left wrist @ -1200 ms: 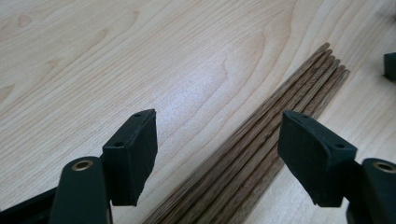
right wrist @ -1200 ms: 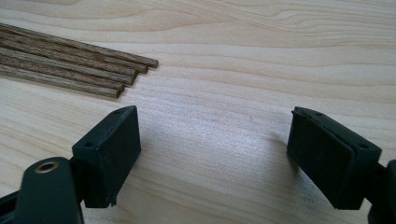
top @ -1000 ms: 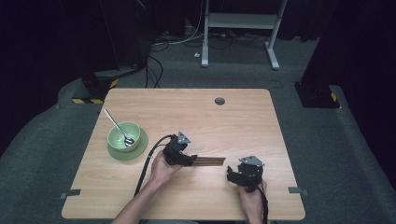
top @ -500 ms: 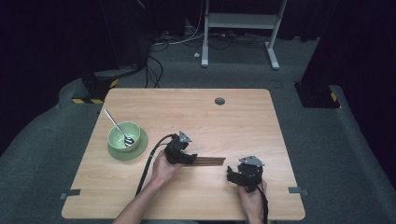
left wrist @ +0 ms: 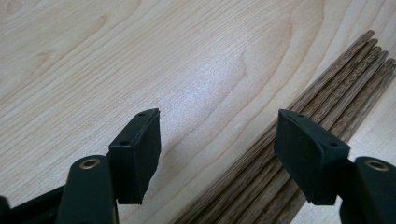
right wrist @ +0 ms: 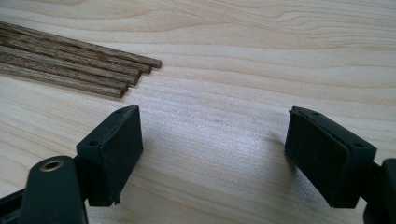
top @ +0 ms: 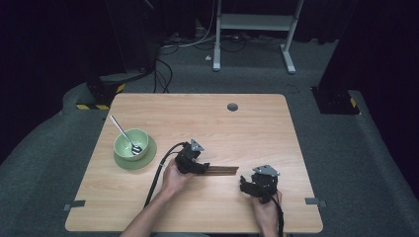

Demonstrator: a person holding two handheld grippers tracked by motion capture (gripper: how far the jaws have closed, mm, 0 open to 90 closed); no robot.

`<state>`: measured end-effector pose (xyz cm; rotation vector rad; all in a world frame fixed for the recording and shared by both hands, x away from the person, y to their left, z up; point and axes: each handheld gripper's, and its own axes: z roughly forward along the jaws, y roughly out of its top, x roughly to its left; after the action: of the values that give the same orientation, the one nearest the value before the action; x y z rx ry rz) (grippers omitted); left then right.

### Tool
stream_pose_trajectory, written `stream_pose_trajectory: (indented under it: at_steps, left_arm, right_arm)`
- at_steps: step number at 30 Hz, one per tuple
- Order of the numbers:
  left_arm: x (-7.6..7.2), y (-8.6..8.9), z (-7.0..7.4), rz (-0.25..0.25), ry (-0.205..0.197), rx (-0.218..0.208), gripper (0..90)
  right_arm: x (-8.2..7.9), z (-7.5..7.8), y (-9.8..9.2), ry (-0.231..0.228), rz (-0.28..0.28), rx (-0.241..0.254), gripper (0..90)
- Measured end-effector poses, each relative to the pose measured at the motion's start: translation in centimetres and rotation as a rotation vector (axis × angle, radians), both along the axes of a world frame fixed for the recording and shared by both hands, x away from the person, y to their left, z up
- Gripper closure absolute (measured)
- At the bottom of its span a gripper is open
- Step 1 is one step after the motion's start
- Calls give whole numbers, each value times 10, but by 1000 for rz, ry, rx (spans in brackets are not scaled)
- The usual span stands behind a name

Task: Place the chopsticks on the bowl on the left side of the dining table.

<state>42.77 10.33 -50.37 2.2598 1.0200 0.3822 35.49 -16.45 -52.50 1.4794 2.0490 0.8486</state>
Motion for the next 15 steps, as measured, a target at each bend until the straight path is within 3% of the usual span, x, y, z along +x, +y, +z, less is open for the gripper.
stream_pose_trajectory:
  at_steps: [15]
  left_arm:
    - [3, 6, -2, 15, 4, 14, 319]
  right_arm:
    - [0, 0, 0, 0, 0, 0, 183]
